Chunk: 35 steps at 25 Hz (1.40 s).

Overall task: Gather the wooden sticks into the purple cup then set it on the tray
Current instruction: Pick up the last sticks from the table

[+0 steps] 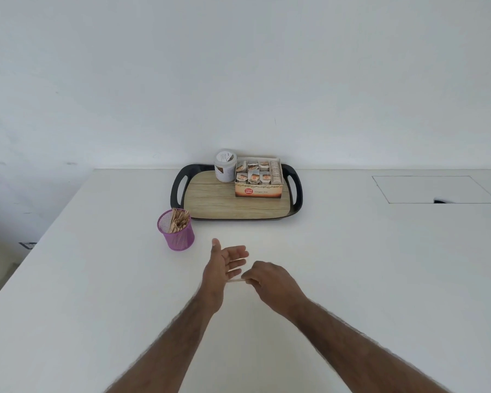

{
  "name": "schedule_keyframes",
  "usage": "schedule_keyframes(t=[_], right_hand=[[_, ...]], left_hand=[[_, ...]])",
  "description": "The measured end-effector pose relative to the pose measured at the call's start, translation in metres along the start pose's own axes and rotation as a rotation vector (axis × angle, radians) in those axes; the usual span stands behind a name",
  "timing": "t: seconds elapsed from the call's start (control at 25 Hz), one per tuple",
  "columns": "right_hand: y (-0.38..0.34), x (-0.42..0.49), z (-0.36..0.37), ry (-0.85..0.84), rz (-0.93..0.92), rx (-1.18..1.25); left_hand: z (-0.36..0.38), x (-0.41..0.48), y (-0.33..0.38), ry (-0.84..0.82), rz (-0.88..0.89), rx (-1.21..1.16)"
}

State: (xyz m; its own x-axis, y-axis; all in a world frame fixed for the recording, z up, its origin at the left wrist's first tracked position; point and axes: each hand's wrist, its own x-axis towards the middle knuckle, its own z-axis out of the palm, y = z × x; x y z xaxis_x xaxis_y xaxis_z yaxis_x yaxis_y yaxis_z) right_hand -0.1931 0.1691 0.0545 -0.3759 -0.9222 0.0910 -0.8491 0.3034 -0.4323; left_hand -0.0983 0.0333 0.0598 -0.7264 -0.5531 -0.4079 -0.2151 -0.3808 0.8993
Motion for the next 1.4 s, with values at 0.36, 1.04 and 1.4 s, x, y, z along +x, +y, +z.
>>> schedule_keyframes(t=[0.36,1.04,1.4], right_hand=[[-0.020,0.023,-0.014,-0.052,0.042,-0.112],[-0.024,0.029,-0.050,0.308,0.420,1.227],[-0.015,0.036,-0.061,0.421,0.596,0.874]], left_hand=[[0.013,-0.002,0.024,-0.006,0.095,-0.059],[0.031,-0.010,0.026,-0.011,-0.017,-0.039],[0.038,-0.006,0.034,0.300,0.343,0.557]])
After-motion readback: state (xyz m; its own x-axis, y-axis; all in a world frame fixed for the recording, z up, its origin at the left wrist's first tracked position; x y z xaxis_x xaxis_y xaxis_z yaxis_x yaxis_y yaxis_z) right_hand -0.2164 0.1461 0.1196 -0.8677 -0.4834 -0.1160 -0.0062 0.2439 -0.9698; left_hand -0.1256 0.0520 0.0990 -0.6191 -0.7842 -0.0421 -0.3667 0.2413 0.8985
